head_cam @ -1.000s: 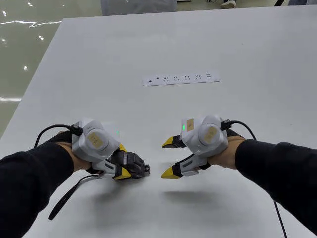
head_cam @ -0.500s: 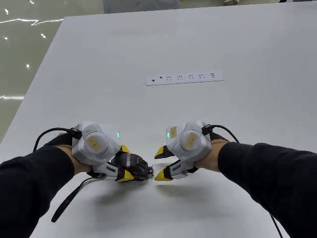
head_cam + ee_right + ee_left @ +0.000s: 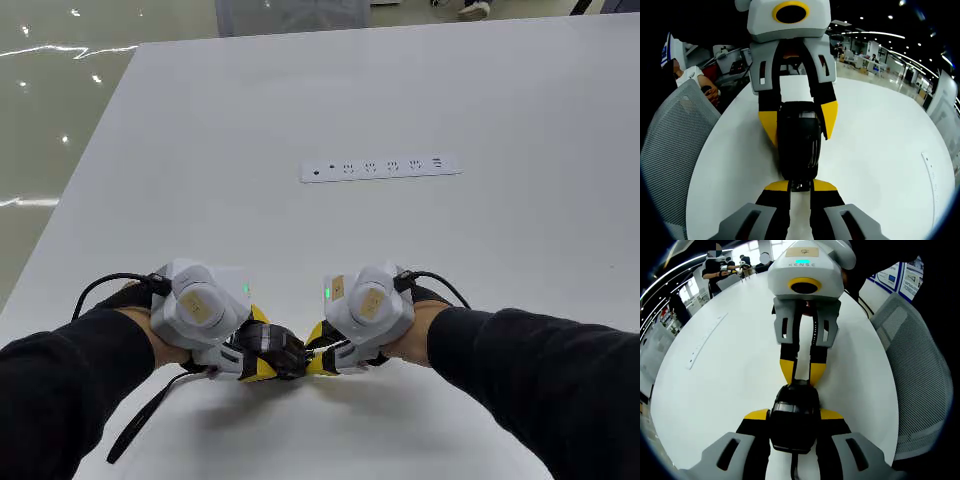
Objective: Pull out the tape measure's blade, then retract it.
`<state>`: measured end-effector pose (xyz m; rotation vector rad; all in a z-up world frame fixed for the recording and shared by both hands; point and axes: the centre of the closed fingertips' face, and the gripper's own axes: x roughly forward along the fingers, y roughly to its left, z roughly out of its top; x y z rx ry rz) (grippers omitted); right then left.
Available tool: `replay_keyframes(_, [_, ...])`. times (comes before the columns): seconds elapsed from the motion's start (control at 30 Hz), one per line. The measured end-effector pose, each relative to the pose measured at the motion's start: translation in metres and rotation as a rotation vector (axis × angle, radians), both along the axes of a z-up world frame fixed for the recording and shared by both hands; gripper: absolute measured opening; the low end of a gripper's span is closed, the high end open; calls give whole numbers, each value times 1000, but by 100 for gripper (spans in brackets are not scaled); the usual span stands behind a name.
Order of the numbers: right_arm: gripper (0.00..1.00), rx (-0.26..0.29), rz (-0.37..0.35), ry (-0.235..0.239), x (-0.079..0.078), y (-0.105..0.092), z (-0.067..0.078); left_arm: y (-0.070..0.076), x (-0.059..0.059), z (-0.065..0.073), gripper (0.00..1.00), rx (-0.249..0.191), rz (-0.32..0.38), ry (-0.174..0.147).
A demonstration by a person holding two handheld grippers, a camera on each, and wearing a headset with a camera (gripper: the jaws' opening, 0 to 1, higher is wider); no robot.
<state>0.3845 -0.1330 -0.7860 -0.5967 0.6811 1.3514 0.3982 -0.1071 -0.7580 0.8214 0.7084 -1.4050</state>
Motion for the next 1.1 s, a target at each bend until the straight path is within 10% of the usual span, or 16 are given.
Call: replay_keyframes(1.1, [8, -77, 9, 13, -4, -12, -1, -1, -1, 0, 29, -6, -2, -7])
